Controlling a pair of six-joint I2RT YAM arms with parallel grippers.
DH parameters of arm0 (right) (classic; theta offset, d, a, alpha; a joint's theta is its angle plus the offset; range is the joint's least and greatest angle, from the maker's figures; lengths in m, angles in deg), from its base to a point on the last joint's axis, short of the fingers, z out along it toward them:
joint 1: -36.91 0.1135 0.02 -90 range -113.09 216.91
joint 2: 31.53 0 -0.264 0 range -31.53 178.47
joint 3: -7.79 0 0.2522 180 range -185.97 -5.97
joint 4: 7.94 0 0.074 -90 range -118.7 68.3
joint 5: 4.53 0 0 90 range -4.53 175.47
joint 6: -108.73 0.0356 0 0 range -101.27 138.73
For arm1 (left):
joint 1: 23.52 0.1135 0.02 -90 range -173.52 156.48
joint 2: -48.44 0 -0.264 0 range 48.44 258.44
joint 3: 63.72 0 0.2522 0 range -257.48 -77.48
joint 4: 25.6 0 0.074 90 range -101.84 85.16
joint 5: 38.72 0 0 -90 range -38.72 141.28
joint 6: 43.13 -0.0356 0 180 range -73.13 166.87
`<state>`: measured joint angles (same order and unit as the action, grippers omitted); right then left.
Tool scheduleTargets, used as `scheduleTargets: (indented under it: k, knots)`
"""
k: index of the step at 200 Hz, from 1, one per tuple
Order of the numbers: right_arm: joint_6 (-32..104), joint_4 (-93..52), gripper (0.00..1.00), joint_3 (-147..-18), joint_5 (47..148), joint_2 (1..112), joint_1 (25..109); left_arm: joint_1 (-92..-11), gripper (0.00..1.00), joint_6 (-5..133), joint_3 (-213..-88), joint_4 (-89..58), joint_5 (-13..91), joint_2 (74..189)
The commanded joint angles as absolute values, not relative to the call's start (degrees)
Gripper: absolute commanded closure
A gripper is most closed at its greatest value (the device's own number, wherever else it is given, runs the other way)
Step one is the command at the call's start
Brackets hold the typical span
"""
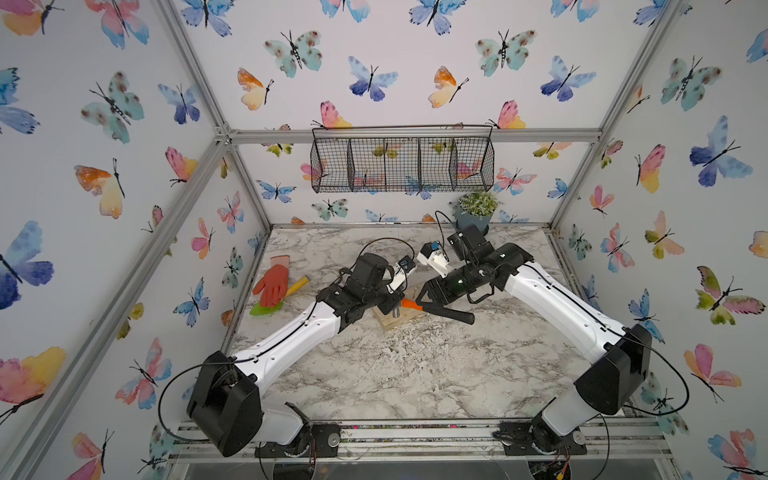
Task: Use a claw hammer to pull out a nail
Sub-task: Adjust the hammer.
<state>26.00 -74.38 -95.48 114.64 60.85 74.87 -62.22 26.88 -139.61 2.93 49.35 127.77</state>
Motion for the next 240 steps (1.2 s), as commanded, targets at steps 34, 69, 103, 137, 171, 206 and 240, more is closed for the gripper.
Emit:
scheduleTargets:
  k: [34, 69, 103, 137, 171, 206, 240]
  knots:
    - [25.1, -77.1, 0.43, -90.7, 118.4, 59.7, 75.1, -62.8, 1.00, 25.0, -139.8, -3.3, 53.3, 125.9]
    - [25.2, -76.7, 0.51, -90.1, 119.6, 60.5, 75.1, -63.2, 1.00, 25.7, -139.6, -4.4, 53.8, 125.6]
    - [24.9, -76.9, 0.55, -91.4, 120.1, 62.6, 75.4, -63.2, 1.00, 27.6, -139.4, -5.7, 53.8, 125.7]
    - [24.7, -77.3, 0.63, -91.3, 119.9, 64.3, 75.8, -63.3, 1.00, 29.2, -139.0, -6.9, 53.2, 125.9]
    - [24.8, -76.8, 0.82, -90.6, 119.3, 64.2, 75.8, -63.3, 1.00, 30.4, -138.7, -7.3, 52.2, 126.1]
    - [24.8, -76.6, 0.91, -89.4, 117.6, 63.9, 75.8, -63.3, 1.00, 31.9, -138.6, -7.7, 52.8, 126.2]
    - [26.4, -74.8, 0.65, -89.9, 114.2, 60.8, 75.8, -63.2, 1.00, 33.5, -138.7, -7.0, 54.4, 126.4]
